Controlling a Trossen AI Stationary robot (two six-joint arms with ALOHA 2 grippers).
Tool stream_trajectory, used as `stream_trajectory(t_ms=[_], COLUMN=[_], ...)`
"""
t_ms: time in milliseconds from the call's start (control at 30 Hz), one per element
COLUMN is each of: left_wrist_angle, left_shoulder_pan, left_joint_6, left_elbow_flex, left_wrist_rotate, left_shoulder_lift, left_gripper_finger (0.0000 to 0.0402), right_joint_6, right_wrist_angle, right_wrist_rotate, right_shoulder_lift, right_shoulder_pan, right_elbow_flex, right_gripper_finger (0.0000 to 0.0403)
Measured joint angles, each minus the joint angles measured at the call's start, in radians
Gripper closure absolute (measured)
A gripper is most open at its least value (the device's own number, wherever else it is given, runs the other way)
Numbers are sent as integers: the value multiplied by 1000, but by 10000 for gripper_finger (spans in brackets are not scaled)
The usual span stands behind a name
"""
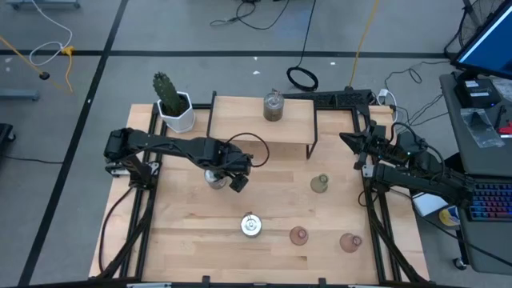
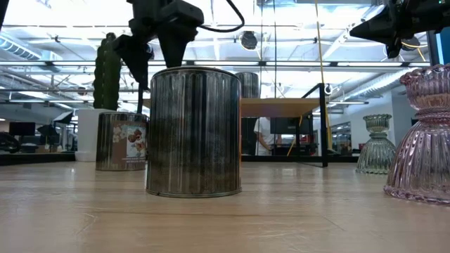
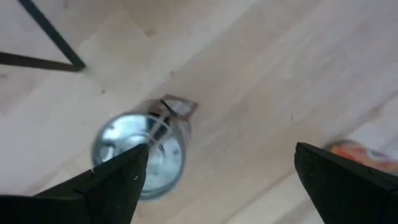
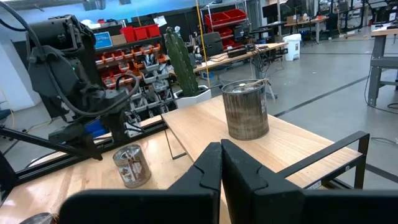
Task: Pick & Place candle stick holders
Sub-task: Put the top silver scented candle on the shelf
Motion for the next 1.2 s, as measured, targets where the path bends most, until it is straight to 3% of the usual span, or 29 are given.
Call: stream_trajectory(t_ms=[200,1200], left_wrist_angle=[-27,-67], left_shoulder_pan=[3,3], left_joint_6=[74,-99], left_elbow_flex=[0,0], left_wrist_rotate=[-27,-96], left_shoulder_lift=[0,0], left_gripper_finger=[2,2], right_joint_6=[0,0], right_wrist_angle=[0,0], right_wrist_rotate=[0,0], right_shoulder_lift=[0,0], right_shoulder_pan=[0,0], right_elbow_flex=[0,0], right_gripper_finger=[403,403])
